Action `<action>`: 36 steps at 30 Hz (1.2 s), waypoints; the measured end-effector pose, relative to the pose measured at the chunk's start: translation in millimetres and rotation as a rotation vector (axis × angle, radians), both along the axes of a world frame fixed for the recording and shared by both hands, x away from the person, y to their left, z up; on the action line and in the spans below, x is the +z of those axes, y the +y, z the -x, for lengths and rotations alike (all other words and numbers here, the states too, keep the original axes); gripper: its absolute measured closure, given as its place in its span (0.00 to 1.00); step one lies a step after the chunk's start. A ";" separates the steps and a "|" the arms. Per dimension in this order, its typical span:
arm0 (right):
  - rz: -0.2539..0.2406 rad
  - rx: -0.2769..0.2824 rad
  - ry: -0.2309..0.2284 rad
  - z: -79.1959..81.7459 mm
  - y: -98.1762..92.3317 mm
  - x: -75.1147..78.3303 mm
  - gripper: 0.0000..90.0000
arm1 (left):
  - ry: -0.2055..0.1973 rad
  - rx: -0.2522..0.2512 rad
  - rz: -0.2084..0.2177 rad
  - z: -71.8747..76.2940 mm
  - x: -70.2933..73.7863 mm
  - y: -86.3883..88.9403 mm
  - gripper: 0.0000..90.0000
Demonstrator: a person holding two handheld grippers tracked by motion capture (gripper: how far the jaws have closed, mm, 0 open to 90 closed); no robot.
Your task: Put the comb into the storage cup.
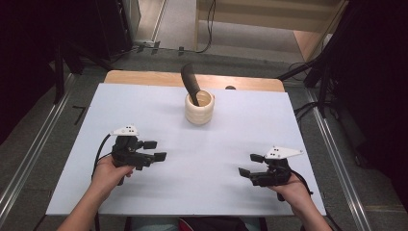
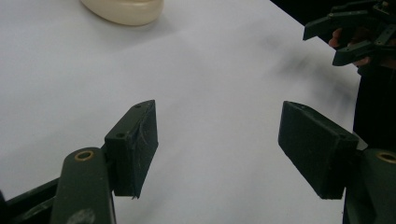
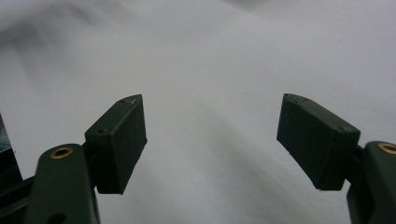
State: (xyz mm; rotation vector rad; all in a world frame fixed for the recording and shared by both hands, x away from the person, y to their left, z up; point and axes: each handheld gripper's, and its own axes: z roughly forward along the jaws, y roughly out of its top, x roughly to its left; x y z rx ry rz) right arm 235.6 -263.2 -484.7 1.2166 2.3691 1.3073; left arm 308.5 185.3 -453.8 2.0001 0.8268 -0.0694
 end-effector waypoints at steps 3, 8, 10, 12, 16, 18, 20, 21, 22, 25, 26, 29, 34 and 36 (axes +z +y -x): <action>0.000 0.000 0.001 -0.3 -0.3 -0.1 0.25 | -0.002 -0.006 -0.001 4.4 0.0 1.8 0.33; 0.000 0.000 0.002 -0.3 -0.2 -0.3 0.25 | -0.010 -0.016 -0.028 10.7 -0.4 3.9 0.33; 0.001 0.001 0.002 -0.3 -0.3 -0.2 0.25 | -0.013 -0.019 -0.032 12.6 -0.5 5.2 0.33; -0.002 -0.002 0.003 -0.3 -0.4 -0.2 0.25 | -0.015 -0.018 -0.036 14.7 -0.7 6.2 0.33; -0.002 -0.003 0.004 -0.3 -0.5 -0.2 0.25 | -0.017 -0.020 -0.049 18.5 -0.8 10.5 0.33; -0.002 -0.003 0.004 -0.4 -0.6 -0.3 0.25 | -0.017 -0.017 -0.054 20.2 -1.1 13.4 0.33; -0.002 -0.002 0.004 -0.4 -0.7 -0.3 0.25 | -0.015 -0.016 -0.052 22.0 -1.6 16.3 0.33; -0.003 -0.002 0.005 -0.4 -0.7 -0.3 0.25 | -0.014 -0.012 -0.059 22.9 -1.7 17.7 0.33; -0.003 -0.002 0.005 -0.4 -0.7 -0.3 0.25 | -0.012 -0.012 -0.061 23.6 -1.9 18.8 0.33; -0.002 0.000 0.004 -0.5 -0.6 -0.5 0.25 | -0.005 -0.004 -0.070 26.9 -2.9 25.0 0.33; -0.001 -0.001 0.005 -0.4 -0.6 -0.4 0.25 | -0.006 -0.003 -0.070 27.6 -3.1 26.5 0.33; -0.002 0.000 0.004 -0.6 -0.6 -0.6 0.25 | -0.008 0.010 -0.068 30.2 -3.1 31.7 0.33; 0.000 0.002 0.002 -0.7 -0.2 -0.8 0.25 | -0.010 0.016 -0.069 29.7 -3.7 34.0 0.33; 0.001 0.002 0.004 -0.6 -0.2 -0.8 0.25 | -0.010 0.016 -0.072 29.9 -4.1 33.3 0.33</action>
